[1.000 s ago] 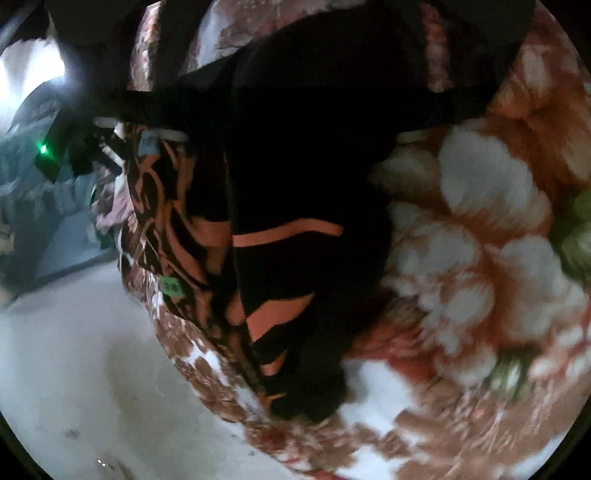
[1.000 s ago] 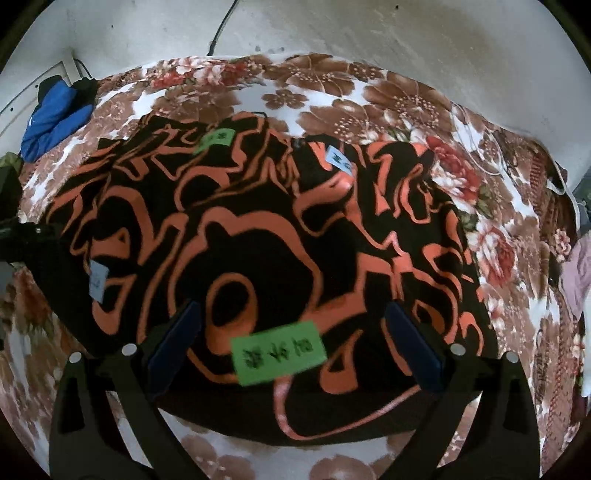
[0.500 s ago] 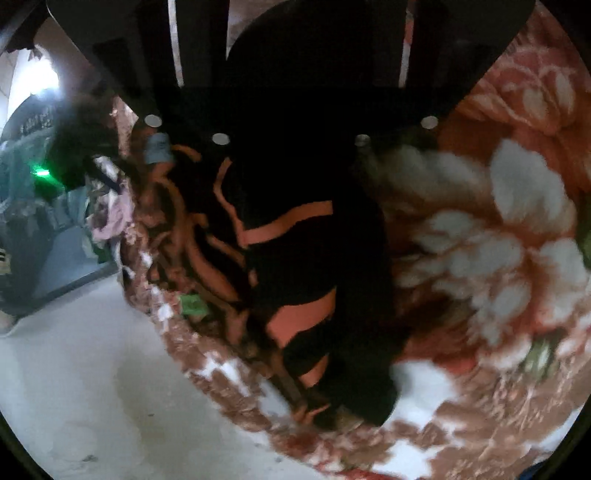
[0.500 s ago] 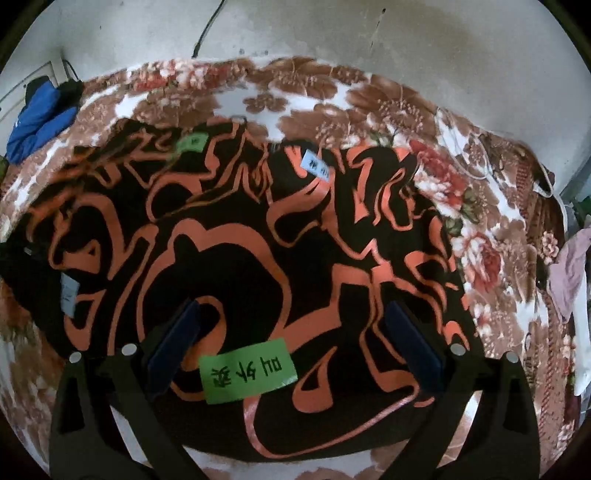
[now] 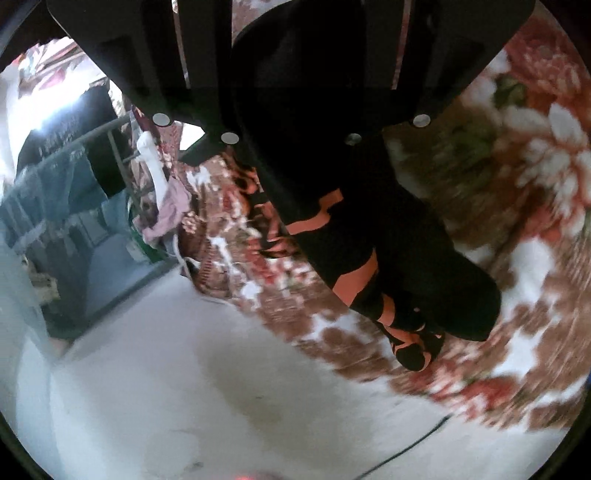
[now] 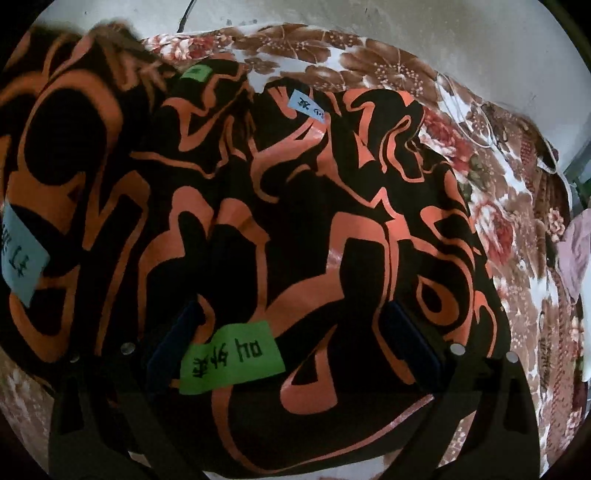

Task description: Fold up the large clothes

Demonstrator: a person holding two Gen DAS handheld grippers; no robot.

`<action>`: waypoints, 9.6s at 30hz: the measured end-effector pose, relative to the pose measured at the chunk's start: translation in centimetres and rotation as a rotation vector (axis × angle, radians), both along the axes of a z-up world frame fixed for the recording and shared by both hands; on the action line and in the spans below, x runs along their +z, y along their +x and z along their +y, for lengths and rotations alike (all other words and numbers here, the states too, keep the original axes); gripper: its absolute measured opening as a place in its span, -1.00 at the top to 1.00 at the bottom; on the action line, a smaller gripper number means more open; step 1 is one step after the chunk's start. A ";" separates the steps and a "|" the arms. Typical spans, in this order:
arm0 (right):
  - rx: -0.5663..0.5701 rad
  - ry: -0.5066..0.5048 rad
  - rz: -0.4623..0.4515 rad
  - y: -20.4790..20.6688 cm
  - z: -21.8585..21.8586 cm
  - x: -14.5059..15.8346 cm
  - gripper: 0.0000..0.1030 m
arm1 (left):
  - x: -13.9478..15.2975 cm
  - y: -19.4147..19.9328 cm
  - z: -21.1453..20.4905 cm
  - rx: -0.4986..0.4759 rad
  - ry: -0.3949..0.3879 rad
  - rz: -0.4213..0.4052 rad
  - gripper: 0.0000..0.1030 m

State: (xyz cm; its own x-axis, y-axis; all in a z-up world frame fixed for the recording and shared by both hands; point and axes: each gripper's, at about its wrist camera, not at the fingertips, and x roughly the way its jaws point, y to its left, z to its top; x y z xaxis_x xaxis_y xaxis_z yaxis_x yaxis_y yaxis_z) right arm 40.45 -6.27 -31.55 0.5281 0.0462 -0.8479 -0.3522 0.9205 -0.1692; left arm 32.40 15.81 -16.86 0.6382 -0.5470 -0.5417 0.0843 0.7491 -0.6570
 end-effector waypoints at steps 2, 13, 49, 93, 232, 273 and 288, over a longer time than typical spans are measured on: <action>0.016 0.013 0.009 0.1 -0.4 0.6 -0.84 | 1.7 0.3 -2.2 -0.032 0.017 -0.034 0.65; -0.049 0.120 -0.055 -2.0 -5.8 2.2 -0.74 | 3.4 5.1 -15.9 -0.222 0.146 -0.092 0.64; -0.347 0.048 -0.210 -6.0 -25.2 11.3 -0.81 | -10.3 10.7 -37.9 -0.531 0.529 0.118 -0.73; -0.051 0.031 -0.061 1.7 -19.3 7.4 -0.91 | -5.7 9.8 -18.1 -0.235 0.796 0.057 -0.89; -0.672 0.109 0.089 -30.5 -63.1 3.3 -0.91 | -9.2 -15.8 -62.0 -0.659 0.584 0.119 -0.92; -0.498 0.230 -0.160 -44.4 -57.0 24.6 -0.91 | 9.9 -31.3 -60.9 -0.213 0.666 -0.086 -0.89; -0.474 0.235 -0.112 -43.9 -57.1 23.0 -0.91 | 9.4 -31.1 -62.4 -0.183 0.768 -0.077 -0.89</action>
